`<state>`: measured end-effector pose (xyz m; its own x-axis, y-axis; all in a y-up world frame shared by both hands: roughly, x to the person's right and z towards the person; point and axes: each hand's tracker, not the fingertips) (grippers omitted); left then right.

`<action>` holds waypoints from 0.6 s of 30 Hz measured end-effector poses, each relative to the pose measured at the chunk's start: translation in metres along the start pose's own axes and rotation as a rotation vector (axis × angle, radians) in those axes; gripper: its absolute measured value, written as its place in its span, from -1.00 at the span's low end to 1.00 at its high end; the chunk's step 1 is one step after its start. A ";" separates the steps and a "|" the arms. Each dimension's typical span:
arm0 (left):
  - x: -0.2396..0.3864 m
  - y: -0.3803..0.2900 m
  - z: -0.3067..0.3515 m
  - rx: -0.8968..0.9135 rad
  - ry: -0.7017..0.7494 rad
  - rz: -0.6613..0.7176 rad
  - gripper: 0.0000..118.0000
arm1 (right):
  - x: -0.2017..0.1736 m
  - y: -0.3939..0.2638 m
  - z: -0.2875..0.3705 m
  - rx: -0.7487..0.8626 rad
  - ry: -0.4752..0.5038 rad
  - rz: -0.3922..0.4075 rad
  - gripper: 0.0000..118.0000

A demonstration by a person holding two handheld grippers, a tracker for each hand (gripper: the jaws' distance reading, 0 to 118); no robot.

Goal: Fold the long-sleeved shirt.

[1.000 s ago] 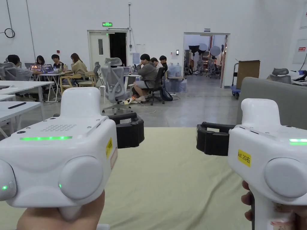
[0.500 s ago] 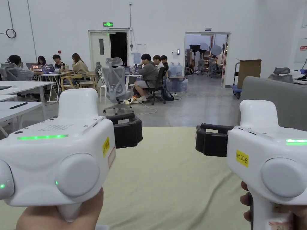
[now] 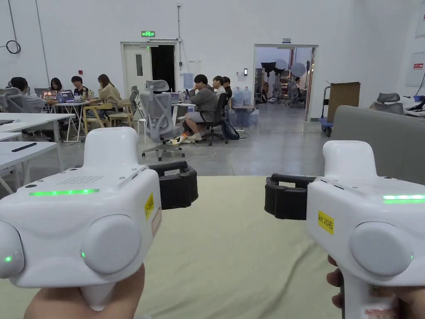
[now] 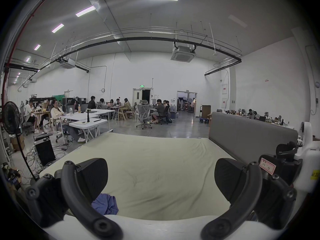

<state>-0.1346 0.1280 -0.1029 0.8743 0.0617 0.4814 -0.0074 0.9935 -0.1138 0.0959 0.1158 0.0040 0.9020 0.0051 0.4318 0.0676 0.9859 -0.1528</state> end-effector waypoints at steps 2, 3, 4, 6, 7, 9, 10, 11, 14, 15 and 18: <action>0.000 0.000 0.000 -0.002 -0.001 -0.001 1.00 | -0.001 0.000 0.000 -0.002 0.004 0.003 1.00; 0.001 0.000 0.000 -0.002 -0.002 -0.001 1.00 | -0.001 0.000 0.001 -0.002 0.007 0.003 1.00; 0.001 0.000 0.001 -0.002 -0.002 -0.002 1.00 | -0.002 0.000 0.001 -0.001 0.008 0.004 1.00; 0.002 0.000 0.001 0.000 -0.003 -0.006 1.00 | -0.002 0.000 0.002 0.000 0.008 0.007 1.00; 0.003 0.001 0.001 -0.001 -0.003 -0.008 1.00 | -0.003 0.000 0.002 0.002 0.008 0.008 1.00; 0.003 0.001 0.002 0.001 -0.004 -0.011 1.00 | -0.003 0.001 0.002 0.003 0.007 0.007 1.00; 0.003 0.001 0.002 0.002 -0.005 -0.011 1.00 | -0.002 0.001 0.002 0.003 0.008 0.005 1.00; 0.004 0.001 0.002 0.002 -0.006 -0.010 1.00 | -0.002 0.001 0.002 0.003 0.010 0.003 1.00; 0.003 0.000 0.002 0.002 -0.010 -0.004 1.00 | -0.001 0.000 0.003 0.001 0.009 0.002 1.00; 0.003 0.000 0.001 0.000 -0.009 -0.003 1.00 | -0.001 0.000 0.003 0.001 0.008 0.001 1.00; 0.003 -0.001 0.001 -0.004 -0.009 -0.001 1.00 | 0.001 0.000 0.003 -0.001 0.005 -0.007 1.00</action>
<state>-0.1327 0.1274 -0.1004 0.8700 0.0613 0.4893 -0.0045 0.9932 -0.1164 0.0952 0.1166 0.0069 0.9034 -0.0027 0.4288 0.0743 0.9859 -0.1502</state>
